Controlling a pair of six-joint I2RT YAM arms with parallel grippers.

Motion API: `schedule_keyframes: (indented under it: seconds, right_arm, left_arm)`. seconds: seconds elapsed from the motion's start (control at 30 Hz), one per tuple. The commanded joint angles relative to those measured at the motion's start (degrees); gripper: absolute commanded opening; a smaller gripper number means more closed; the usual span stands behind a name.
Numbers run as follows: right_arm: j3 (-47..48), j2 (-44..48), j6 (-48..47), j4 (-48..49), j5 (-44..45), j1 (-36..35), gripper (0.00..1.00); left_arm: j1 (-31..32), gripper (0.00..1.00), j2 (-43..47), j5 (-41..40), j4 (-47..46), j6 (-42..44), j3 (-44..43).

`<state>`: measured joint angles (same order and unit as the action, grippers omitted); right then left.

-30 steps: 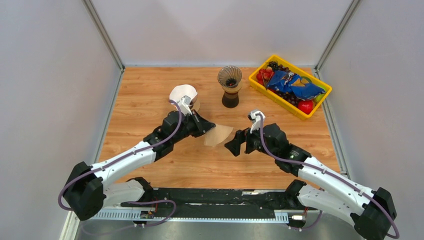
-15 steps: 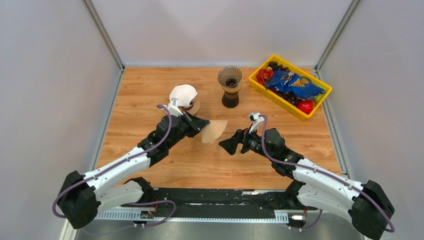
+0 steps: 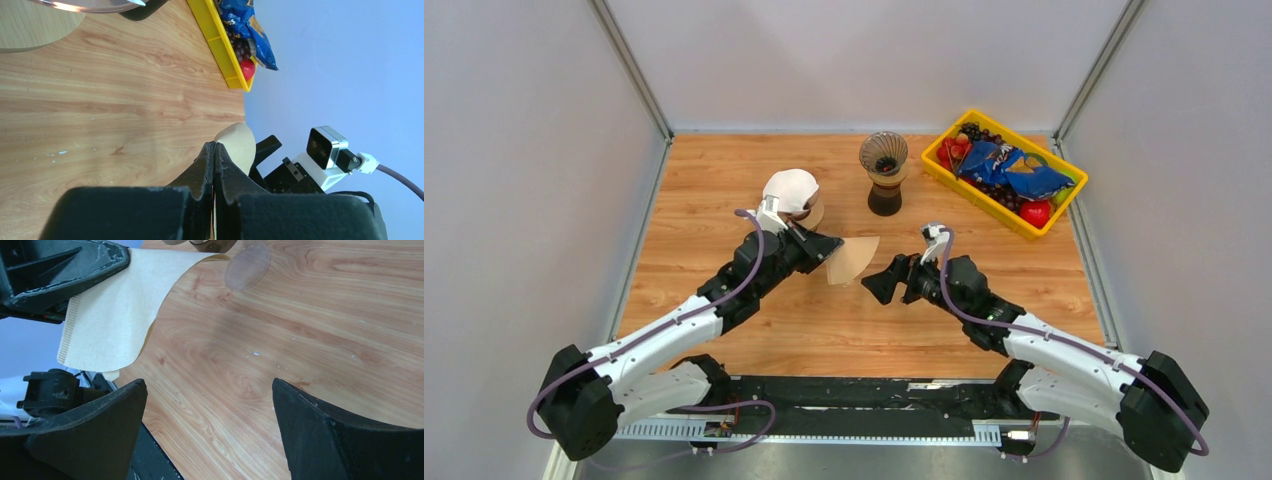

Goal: Place the coffee filter in the dripper

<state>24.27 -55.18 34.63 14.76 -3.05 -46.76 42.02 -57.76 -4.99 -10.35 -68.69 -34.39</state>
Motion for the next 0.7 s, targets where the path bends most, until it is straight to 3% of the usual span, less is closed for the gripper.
schedule_keyframes:
  seconds: [0.0,0.67]
  right_arm:
    - [3.4,-0.6,-0.4,0.3,3.0,-0.3,0.98]
    - [8.6,-1.8,-4.5,-2.1,2.9,-0.3,0.98]
  left_arm:
    - [0.3,0.00,1.3,0.2,-1.0,0.9,-0.3]
    - [0.3,0.00,1.7,0.8,0.7,4.2,-1.2]
